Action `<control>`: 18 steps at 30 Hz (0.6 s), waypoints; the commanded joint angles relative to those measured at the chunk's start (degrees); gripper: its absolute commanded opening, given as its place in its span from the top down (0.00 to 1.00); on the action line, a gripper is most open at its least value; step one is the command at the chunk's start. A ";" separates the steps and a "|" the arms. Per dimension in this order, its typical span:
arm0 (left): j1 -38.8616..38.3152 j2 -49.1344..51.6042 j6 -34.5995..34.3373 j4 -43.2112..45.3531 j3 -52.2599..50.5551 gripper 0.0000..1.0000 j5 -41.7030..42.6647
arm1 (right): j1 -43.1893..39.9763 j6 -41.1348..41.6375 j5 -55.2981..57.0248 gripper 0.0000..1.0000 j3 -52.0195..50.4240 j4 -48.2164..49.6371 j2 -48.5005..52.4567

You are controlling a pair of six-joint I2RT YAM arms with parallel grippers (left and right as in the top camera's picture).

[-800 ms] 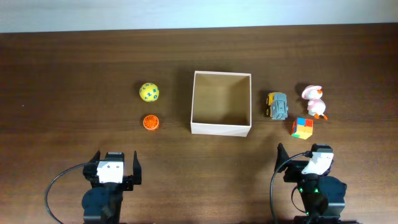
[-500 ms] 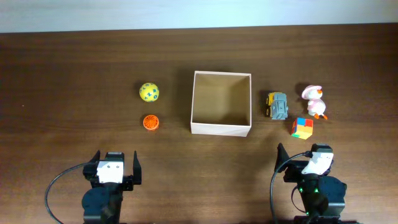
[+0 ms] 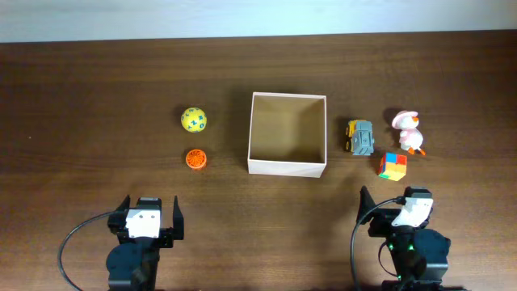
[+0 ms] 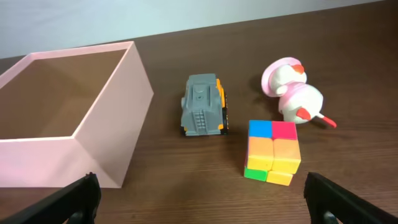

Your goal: Pack container

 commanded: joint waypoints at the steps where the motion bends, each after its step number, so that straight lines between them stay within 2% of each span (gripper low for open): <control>1: -0.13 -0.55 0.70 0.39 -0.61 0.01 4.44 | 0.31 -0.39 -6.27 0.01 -0.39 0.00 -0.42; 4: -0.13 -0.55 0.70 2.97 -0.61 0.01 11.32 | 0.31 0.76 -13.38 0.01 -0.39 -0.02 -0.42; 7: -0.13 -0.55 0.57 5.70 -0.52 0.01 15.34 | 0.31 5.64 -15.02 0.01 -0.39 0.85 -0.42; 10: -0.11 -0.26 -3.54 6.88 0.74 0.01 15.37 | 0.31 8.72 -16.24 0.01 -0.17 4.04 -0.42; 13: -0.11 1.75 -4.76 6.91 3.45 0.01 15.17 | 0.31 8.68 -16.02 0.01 1.97 4.59 -0.20; 18: -0.11 12.04 -4.79 6.86 11.96 0.01 12.31 | 0.31 8.61 -12.15 0.01 10.60 2.40 5.14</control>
